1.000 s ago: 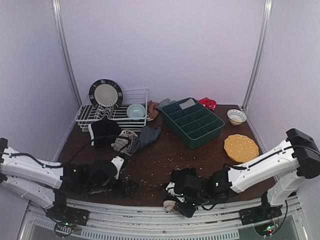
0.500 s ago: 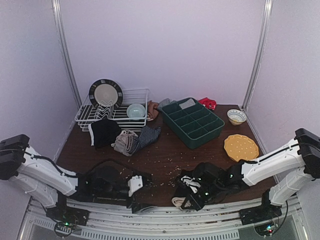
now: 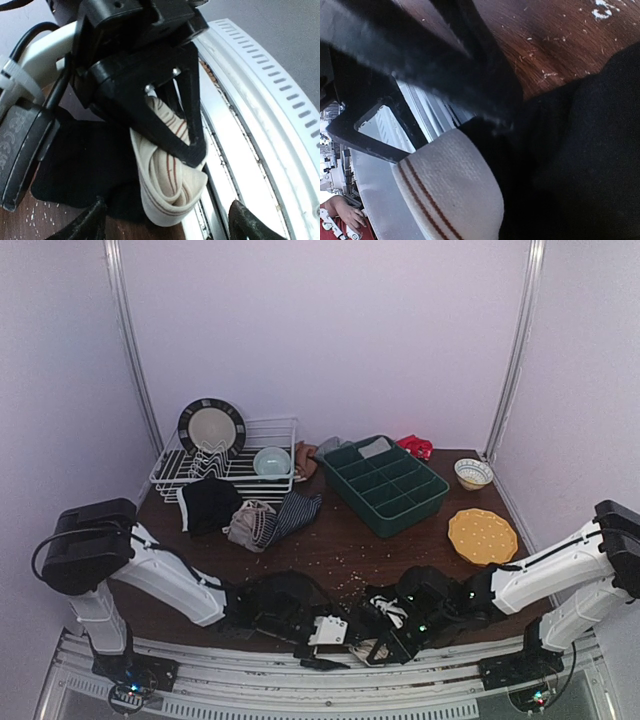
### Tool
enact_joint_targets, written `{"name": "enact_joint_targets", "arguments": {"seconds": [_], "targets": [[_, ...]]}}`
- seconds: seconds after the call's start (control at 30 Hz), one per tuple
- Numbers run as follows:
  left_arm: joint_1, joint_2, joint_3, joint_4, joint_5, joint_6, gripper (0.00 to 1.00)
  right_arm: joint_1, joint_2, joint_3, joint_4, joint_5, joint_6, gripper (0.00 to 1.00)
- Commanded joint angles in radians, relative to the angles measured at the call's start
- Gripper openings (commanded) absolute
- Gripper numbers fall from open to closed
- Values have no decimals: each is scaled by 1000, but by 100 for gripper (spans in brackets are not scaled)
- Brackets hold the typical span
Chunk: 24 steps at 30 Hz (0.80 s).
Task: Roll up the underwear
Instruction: Roll the underwear at the center of the board.
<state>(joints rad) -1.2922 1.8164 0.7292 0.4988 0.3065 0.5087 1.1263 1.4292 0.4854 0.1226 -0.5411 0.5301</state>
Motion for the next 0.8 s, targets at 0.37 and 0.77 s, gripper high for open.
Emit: {"name": "enact_joint_targets", "arguments": {"seconds": [0.37,0.77], "targets": [[25,111,150,-65,199,37,47,-6,-27,-40,8,33,11,0],[40,156,177,-15,214,-38,4,-2,-132,-51,-36,88,23,40]]}}
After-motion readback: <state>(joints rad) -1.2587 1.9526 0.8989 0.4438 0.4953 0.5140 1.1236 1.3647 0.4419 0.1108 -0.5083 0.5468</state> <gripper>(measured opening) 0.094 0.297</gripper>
